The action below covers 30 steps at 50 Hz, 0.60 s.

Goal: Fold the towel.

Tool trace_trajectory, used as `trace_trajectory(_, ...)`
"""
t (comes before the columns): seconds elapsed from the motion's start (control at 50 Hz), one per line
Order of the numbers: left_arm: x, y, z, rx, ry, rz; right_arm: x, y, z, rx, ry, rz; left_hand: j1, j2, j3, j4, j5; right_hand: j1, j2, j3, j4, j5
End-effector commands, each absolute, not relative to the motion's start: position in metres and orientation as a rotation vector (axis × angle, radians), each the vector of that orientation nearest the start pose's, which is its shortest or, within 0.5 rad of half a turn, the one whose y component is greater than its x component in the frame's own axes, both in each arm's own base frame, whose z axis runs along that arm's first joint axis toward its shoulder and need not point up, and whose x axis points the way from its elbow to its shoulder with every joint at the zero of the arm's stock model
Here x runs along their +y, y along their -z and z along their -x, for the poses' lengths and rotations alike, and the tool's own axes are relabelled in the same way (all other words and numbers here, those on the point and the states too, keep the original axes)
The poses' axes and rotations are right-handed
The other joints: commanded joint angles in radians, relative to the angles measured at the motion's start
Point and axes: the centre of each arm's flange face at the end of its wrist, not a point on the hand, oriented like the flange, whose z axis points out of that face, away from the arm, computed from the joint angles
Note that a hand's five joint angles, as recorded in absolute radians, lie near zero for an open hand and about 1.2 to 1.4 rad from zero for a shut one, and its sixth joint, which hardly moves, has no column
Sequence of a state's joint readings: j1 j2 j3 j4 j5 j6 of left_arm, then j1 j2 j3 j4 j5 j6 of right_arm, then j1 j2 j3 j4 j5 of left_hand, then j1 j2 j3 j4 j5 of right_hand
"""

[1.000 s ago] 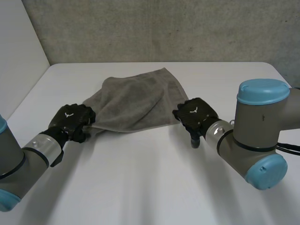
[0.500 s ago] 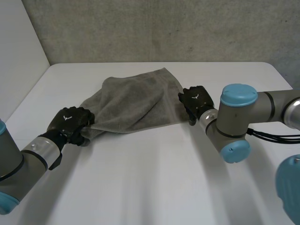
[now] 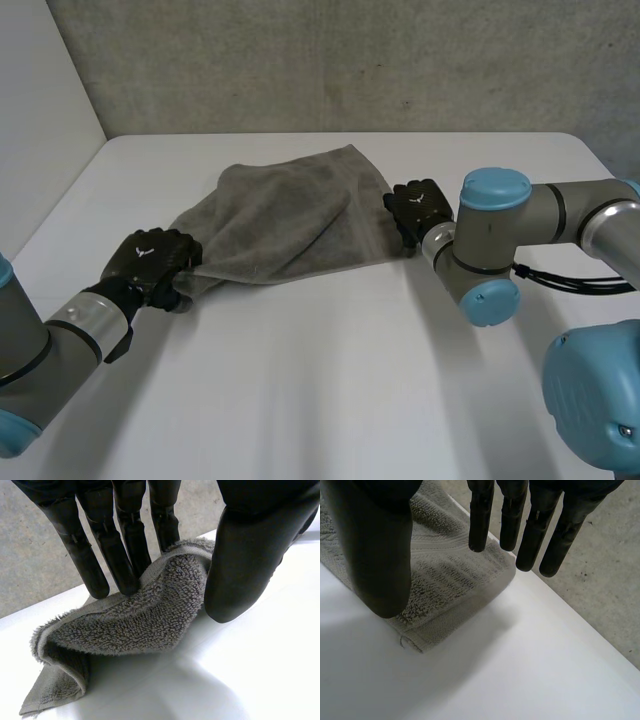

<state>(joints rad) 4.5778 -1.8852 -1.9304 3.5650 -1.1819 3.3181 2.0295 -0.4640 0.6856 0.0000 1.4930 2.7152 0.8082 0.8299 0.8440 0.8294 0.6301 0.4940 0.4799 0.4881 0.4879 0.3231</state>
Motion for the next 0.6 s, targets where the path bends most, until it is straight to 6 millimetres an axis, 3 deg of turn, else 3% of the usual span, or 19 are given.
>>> trace_trajectory(0.02, -0.278, -0.146, 0.205, 2.587, 2.088, -0.821, -0.383, -0.117, -0.341, 2.164, 1.839, 1.102, -0.010, -0.032, -0.046, -0.032, -0.007, -0.004, 0.010, 0.002, 0.002, -0.008)
trace_trajectory(0.16, -0.277, -0.145, 0.205, 2.590, 2.084, -0.821, -0.384, -0.126, -0.336, 2.173, 1.746, 1.129, -0.007, -0.029, -0.043, -0.029, -0.004, 0.037, 0.051, 0.043, 0.043, 0.033)
trace_trajectory(0.6, -0.275, -0.144, 0.205, 2.596, 2.076, -0.824, -0.389, -0.112, -0.334, 2.206, 1.630, 1.155, -0.007, -0.029, -0.043, -0.029, -0.004, 0.064, 0.078, 0.070, 0.070, 0.060)
